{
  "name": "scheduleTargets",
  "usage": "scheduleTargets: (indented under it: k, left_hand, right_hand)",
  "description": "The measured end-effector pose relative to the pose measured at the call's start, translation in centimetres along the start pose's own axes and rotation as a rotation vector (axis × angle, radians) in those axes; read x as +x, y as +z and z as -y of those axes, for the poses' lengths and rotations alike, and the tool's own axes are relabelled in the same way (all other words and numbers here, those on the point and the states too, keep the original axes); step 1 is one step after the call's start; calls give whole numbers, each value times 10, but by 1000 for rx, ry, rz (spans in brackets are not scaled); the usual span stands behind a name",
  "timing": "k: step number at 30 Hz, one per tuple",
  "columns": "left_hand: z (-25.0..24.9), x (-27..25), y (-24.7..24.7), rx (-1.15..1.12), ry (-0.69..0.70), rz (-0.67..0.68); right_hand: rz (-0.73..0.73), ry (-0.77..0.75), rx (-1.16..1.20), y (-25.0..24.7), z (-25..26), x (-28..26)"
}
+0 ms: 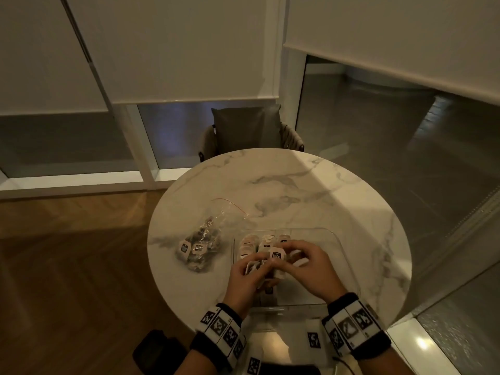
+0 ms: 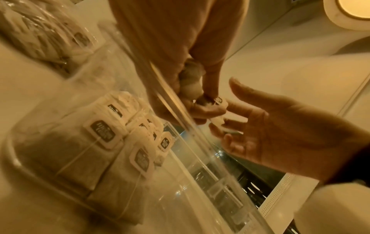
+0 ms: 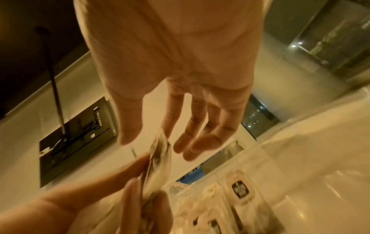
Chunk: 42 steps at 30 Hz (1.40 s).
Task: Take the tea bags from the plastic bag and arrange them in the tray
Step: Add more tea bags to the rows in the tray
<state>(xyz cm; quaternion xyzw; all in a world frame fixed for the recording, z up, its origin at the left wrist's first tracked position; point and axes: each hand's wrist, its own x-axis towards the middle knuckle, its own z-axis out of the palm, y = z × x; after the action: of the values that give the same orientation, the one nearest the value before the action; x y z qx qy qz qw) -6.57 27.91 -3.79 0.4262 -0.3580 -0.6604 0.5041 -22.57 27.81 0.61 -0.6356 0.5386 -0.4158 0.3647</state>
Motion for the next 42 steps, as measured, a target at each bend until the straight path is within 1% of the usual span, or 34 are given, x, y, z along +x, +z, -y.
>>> scheduleTargets:
  k: [2, 4, 7, 10, 13, 15, 17, 18, 20, 22, 26, 29, 31, 35, 39, 42]
  left_hand:
    - [1, 0, 0, 0, 6, 13]
    - [2, 0, 0, -27, 14, 3]
    - [3, 2, 0, -74, 1, -60]
    - [1, 2, 1, -93, -19, -83]
    - [-1, 1, 2, -128, -14, -92]
    - [-1, 1, 2, -155, -10, -92]
    - [0, 2, 2, -168, -22, -100]
    - [-1, 2, 1, -166, -31, -104]
    - [-1, 2, 1, -144, -43, -93]
    - [-1, 2, 1, -113, -50, -65]
    - [0, 2, 2, -119, -69, -74]
    - [0, 1, 2, -113, -41, -73]
    - [0, 0, 1, -97, -22, -65]
    - [-1, -2, 2, -70, 2, -53]
    - [-2, -3, 3, -51, 5, -50]
    - [-1, -3, 2, -42, 8, -52]
  right_hand:
    - [20, -40, -98, -7, 7, 10]
    - [74, -61, -176, -15, 13, 19]
    - [95, -88, -307, -29, 17, 34]
    - [214, -90, -436, -39, 22, 46]
    - [214, -121, -539, -44, 28, 52]
    - [248, -111, -516, -44, 32, 55]
    - [226, -109, -543, -44, 35, 58]
    - [242, -99, -528, -43, 36, 58]
    - [324, -68, -424, -41, 40, 58]
    - [361, -51, -335, -40, 43, 57]
    - [372, -29, -289, -35, 42, 57]
    - [347, -4, -262, -31, 35, 58]
    - [342, -25, -297, -26, 31, 57]
    - [389, -54, -386, -19, 25, 52]
    - [324, -104, -505, -18, 22, 53]
    - [351, -119, -491, -16, 22, 52]
